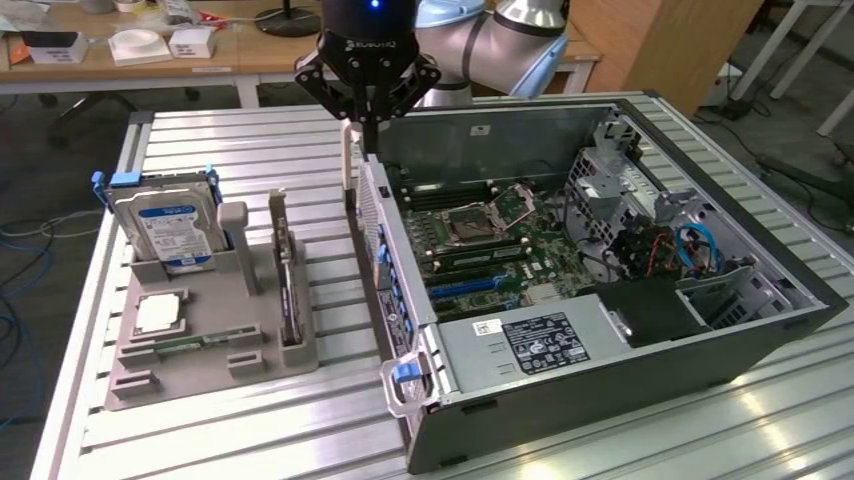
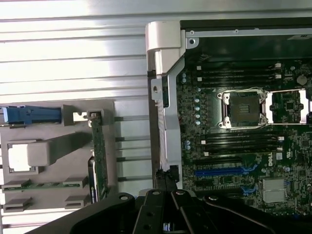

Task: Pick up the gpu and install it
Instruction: 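Reach for the gpu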

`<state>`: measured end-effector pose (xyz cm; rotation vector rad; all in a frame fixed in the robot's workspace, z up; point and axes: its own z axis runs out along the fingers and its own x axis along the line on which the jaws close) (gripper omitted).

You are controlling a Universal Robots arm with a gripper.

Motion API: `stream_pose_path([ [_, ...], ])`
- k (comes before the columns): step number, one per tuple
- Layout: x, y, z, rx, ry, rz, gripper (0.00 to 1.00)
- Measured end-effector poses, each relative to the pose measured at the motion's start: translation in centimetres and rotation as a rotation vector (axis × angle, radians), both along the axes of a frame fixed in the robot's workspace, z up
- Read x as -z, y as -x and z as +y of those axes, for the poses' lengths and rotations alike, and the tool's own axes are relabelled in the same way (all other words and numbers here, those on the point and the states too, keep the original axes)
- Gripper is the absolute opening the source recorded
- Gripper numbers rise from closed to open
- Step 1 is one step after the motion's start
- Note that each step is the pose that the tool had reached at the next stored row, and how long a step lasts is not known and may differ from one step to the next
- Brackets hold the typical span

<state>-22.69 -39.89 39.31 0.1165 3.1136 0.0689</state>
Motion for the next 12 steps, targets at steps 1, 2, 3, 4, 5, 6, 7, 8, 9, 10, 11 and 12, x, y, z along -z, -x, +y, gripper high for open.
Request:
stream_pose_path([
  [1, 0.00, 0.08, 0.00, 0.000, -0.0001, 0.0000, 0.10],
  [2, 0.00, 0.15, 0.00, 0.000, 0.0000, 0.0000, 0.10],
  [3, 0.00, 0.22, 0.00, 0.000, -0.0001, 0.0000, 0.10],
  [4, 0.00, 0.29, 0.00, 0.000, 0.0000, 0.0000, 0.10],
  [5, 0.00, 0.36, 0.00, 0.000, -0.0001, 0.0000, 0.10],
  [6, 0.00, 0.43, 0.00, 0.000, 0.0000, 0.0000, 0.10],
  [7, 0.00, 0.50, 0.00, 0.000, 0.0000, 0.0000, 0.10],
  [8, 0.00, 0.58, 0.00, 0.000, 0.0000, 0.0000, 0.10],
  [9, 0.00, 0.66, 0.00, 0.000, 0.0000, 0.0000, 0.10],
  [10, 0.00, 0.73, 0.00, 0.000, -0.0001, 0.0000, 0.10],
  [11, 0.00, 0.81, 0.00, 0.000, 0.0000, 0.0000, 0.10],
  [12, 0.00, 0.89, 0.00, 0.000, 0.0000, 0.0000, 0.10],
])
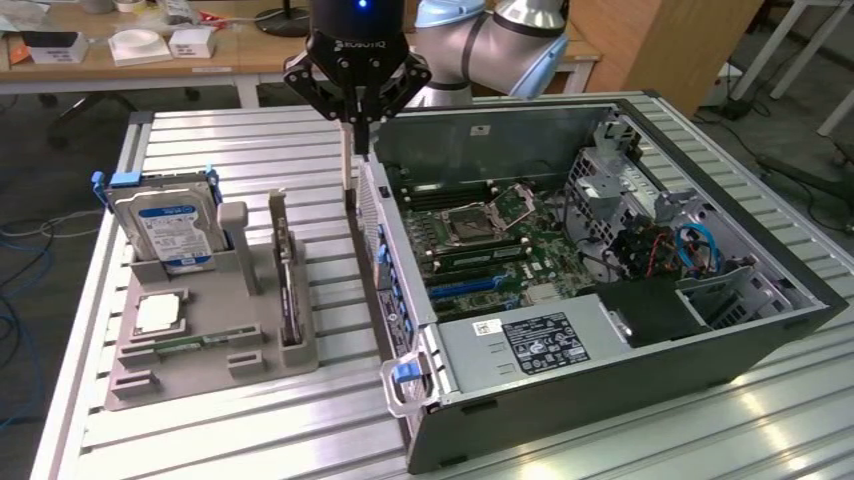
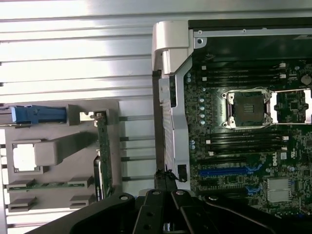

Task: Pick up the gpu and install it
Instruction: 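Reach for the gpu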

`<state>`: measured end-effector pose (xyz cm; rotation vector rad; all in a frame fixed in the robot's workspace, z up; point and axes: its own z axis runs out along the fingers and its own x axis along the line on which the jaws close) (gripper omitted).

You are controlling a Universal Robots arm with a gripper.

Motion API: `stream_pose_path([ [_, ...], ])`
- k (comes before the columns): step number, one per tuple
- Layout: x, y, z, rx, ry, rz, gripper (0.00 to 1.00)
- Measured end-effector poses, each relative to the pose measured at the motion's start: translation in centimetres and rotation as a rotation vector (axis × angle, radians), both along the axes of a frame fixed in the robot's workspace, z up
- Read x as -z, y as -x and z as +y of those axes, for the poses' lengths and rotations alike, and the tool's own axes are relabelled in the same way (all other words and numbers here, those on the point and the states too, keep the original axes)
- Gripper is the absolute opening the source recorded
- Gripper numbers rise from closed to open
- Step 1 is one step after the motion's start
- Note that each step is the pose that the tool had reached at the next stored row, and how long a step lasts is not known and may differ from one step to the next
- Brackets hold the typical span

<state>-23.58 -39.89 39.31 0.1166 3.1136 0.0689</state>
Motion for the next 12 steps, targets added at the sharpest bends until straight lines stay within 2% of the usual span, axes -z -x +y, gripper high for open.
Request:
stream_pose_path([
  [12, 0.00, 1.00, 0.00, 0.000, 0.0000, 0.0000, 0.10],
])
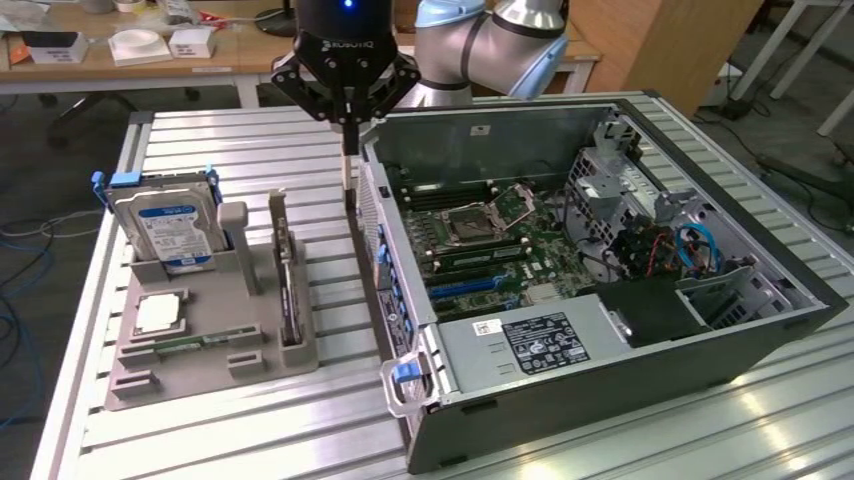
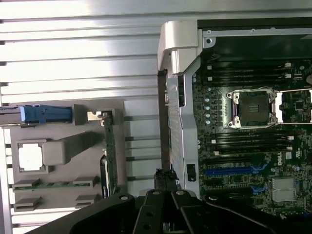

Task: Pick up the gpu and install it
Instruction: 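Reach for the gpu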

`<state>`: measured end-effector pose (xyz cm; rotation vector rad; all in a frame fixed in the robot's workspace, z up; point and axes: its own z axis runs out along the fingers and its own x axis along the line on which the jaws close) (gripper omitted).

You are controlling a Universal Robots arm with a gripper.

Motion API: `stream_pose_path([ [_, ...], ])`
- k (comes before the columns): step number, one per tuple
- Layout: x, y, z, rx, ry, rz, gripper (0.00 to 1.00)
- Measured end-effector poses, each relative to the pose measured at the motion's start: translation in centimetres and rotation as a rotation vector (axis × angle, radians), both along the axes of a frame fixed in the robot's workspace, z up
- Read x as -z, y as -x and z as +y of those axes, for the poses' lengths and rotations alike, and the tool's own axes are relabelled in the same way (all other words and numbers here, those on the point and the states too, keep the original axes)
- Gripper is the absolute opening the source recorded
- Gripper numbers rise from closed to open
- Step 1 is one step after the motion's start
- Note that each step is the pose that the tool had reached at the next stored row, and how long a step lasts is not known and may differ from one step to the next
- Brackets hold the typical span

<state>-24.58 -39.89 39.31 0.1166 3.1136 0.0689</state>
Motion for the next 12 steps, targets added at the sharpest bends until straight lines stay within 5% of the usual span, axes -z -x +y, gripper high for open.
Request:
stream_pose_path([
  [12, 0.00, 1.01, 0.00, 0.000, 0.0000, 0.0000, 0.10],
])
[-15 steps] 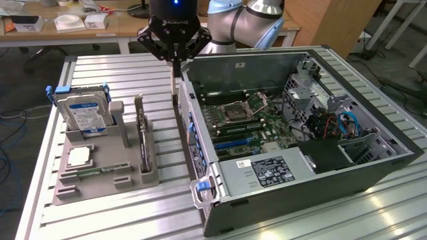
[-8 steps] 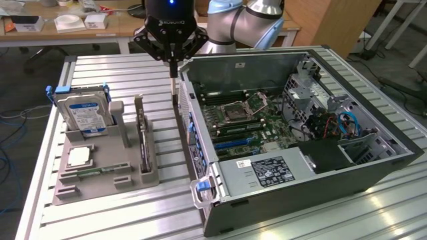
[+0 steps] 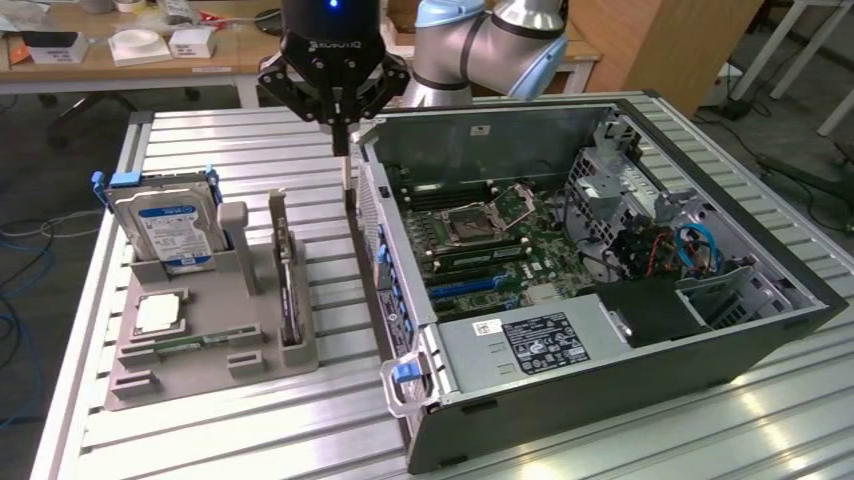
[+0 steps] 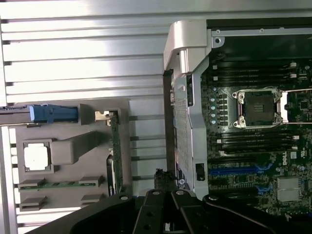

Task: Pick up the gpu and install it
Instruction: 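Reach for the gpu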

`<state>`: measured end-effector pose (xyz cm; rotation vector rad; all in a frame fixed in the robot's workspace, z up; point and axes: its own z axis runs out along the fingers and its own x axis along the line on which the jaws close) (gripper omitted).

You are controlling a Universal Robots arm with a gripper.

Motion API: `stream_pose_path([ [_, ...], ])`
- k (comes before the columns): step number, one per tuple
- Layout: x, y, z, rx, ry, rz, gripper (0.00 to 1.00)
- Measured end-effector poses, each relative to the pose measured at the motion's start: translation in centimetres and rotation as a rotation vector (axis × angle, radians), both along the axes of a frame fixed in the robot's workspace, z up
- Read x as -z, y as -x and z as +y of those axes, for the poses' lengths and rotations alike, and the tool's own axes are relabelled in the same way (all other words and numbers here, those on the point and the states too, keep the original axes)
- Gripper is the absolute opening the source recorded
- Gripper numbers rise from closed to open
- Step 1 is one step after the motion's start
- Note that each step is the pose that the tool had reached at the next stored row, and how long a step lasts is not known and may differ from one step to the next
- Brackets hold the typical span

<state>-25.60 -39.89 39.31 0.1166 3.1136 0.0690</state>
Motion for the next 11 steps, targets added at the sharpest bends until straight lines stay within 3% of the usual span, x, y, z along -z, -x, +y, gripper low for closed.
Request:
stream_pose_path([
  [11, 0.00, 1.4, -0.01, 0.000, 0.0000, 0.0000, 0.10],
])
